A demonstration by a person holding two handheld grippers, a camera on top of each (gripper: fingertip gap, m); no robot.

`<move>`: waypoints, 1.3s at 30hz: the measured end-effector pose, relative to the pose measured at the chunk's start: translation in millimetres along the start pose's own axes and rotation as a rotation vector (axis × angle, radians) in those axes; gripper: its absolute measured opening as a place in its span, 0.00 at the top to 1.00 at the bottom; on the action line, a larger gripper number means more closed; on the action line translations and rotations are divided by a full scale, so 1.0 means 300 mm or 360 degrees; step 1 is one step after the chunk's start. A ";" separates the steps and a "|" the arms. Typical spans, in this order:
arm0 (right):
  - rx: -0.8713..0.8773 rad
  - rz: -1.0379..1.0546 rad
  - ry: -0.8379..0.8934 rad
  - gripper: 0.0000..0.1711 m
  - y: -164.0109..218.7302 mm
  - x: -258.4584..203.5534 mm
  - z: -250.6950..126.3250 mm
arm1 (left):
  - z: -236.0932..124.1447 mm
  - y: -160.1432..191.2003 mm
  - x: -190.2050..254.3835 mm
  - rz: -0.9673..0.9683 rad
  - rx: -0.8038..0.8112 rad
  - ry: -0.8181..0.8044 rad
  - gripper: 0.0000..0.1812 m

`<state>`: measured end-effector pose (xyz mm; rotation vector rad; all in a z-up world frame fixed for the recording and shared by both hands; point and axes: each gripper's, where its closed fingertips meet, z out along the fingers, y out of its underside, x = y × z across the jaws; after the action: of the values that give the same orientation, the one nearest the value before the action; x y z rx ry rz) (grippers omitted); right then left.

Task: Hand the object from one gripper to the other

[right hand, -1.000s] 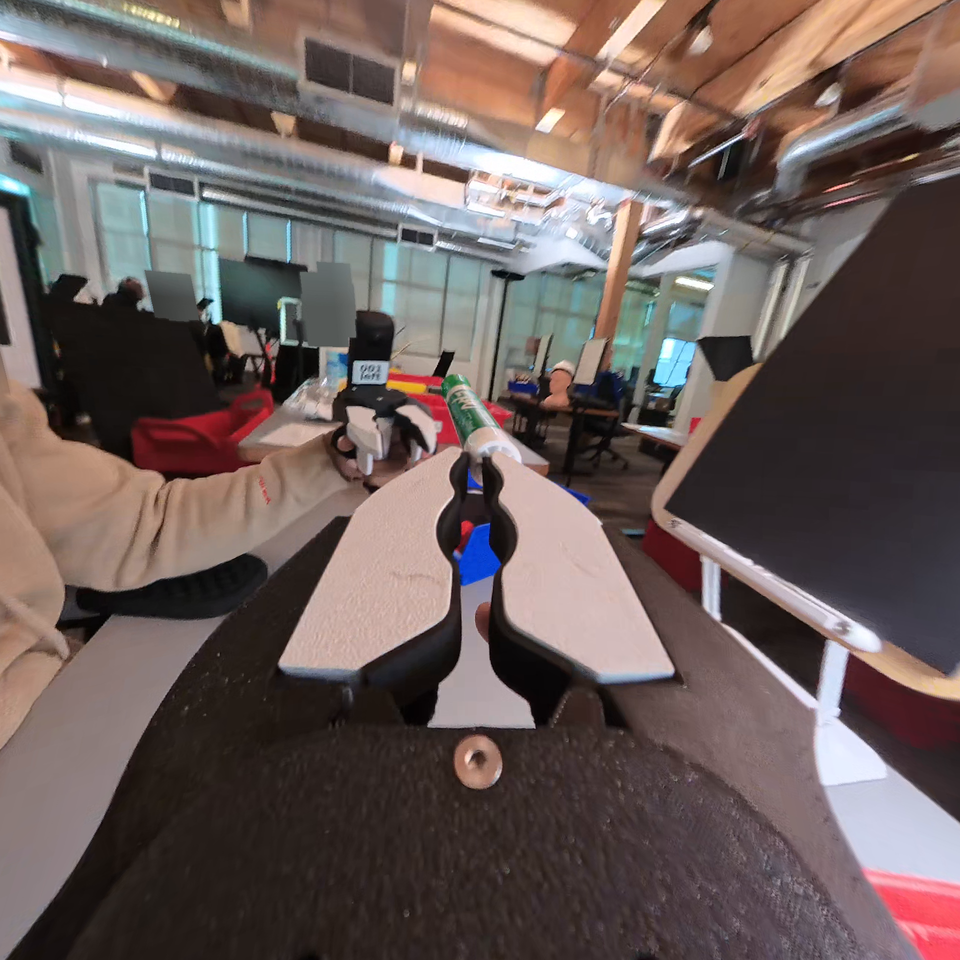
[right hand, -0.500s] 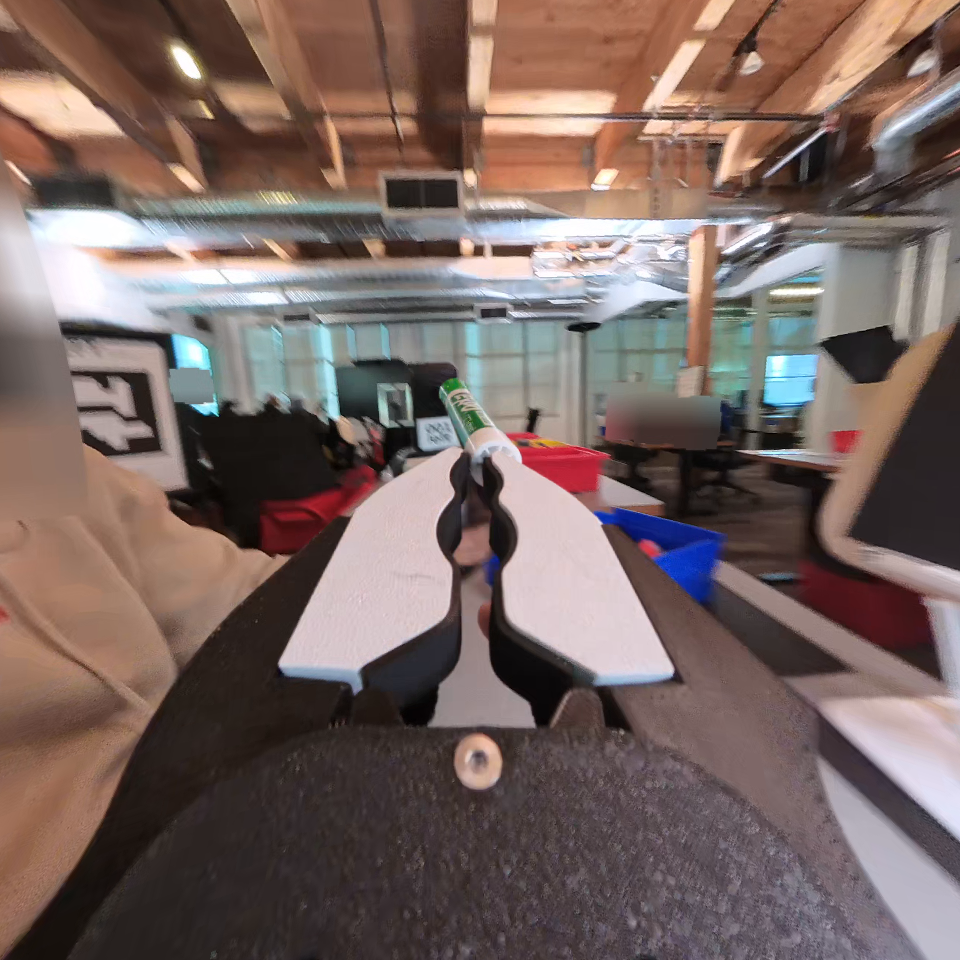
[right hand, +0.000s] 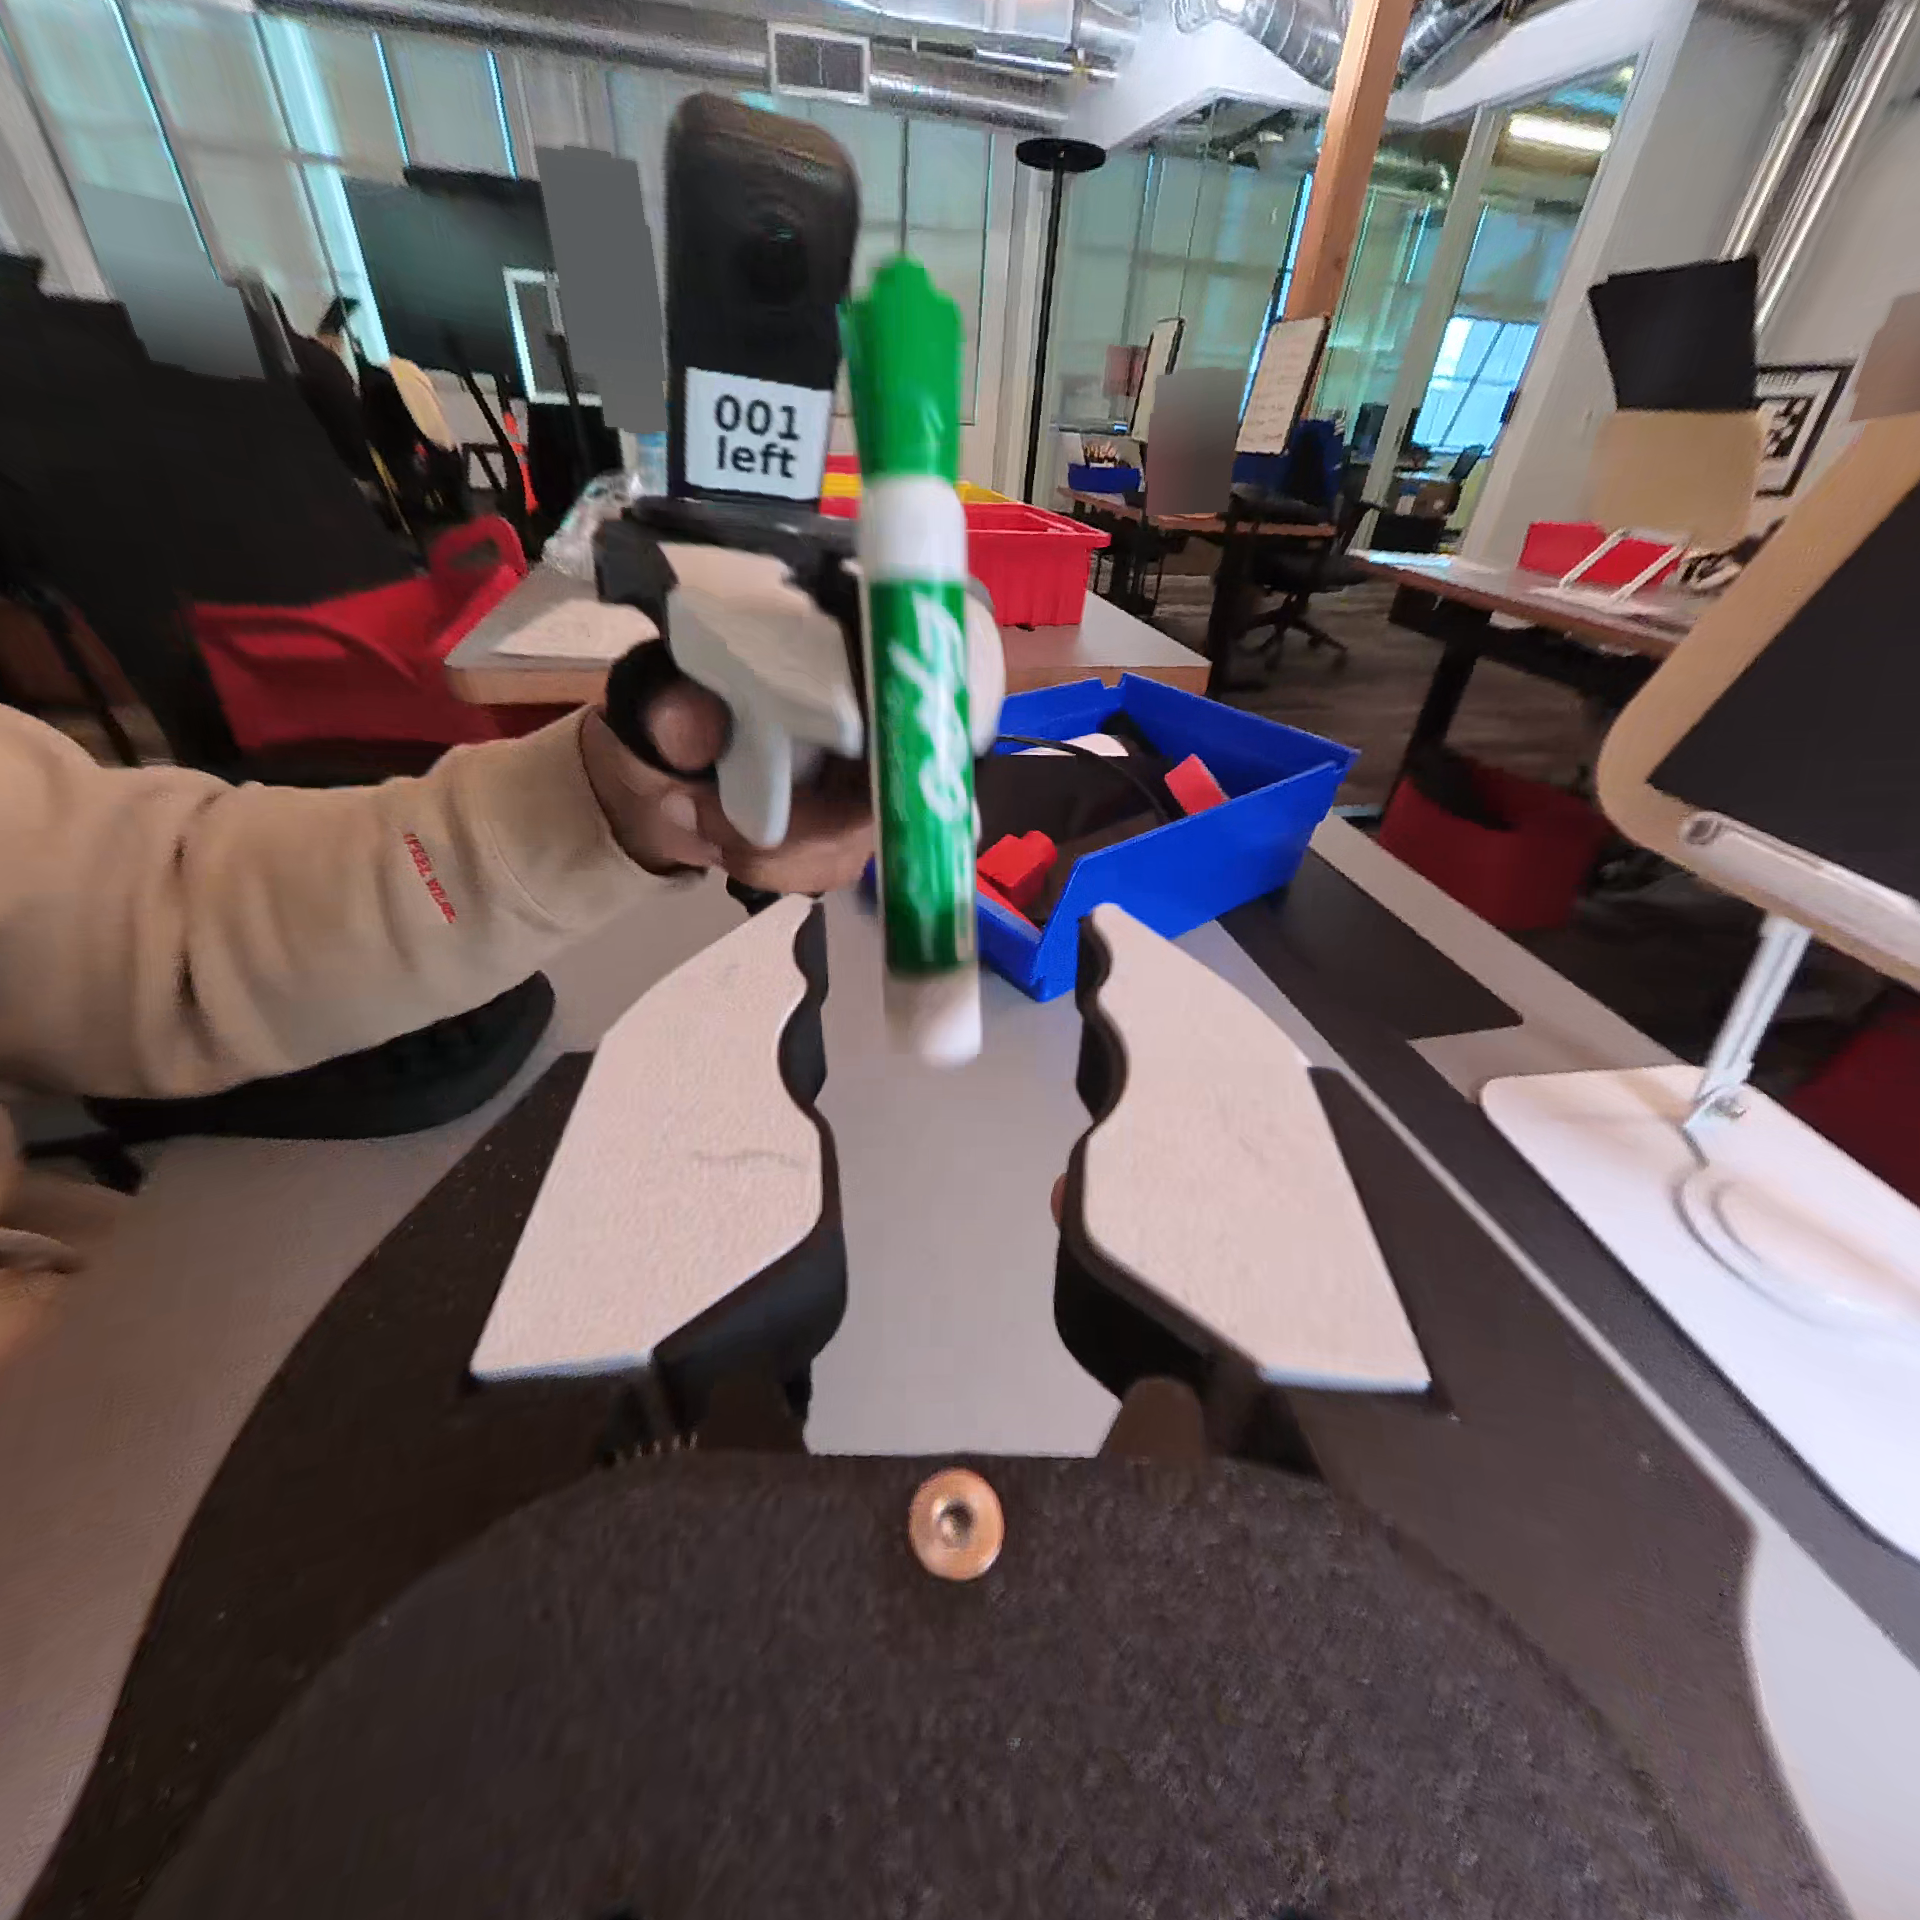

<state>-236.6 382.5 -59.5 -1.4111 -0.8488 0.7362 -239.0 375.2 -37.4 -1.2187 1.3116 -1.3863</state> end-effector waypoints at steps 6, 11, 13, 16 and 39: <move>-0.0295 -0.0124 0.0315 0.89 0.056 0.150 -0.053 | -0.026 0.033 -0.124 -0.0054 -0.0008 -0.0276 0.83; -0.1231 0.0025 0.1452 0.89 0.286 0.763 -0.549 | -0.138 -0.005 -0.220 -0.0006 0.0009 -0.0537 0.83; -0.1718 0.0125 0.1708 0.89 0.410 0.884 -0.777 | -0.160 -0.003 -0.244 0.0026 -0.0028 -0.0611 0.83; -0.1951 0.0332 0.1823 0.78 0.506 0.936 -0.924 | -0.186 0.017 -0.287 0.0035 -0.0094 -0.0720 0.83; -0.0385 0.0277 0.0209 0.82 0.387 -0.109 0.024 | -1.198 0.366 -0.676 -0.0355 -0.1184 -0.2250 0.82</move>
<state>-253.2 363.2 -177.5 -1.7474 -0.7367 0.6795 -564.4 624.6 -156.9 -2.2216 0.5797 0.1433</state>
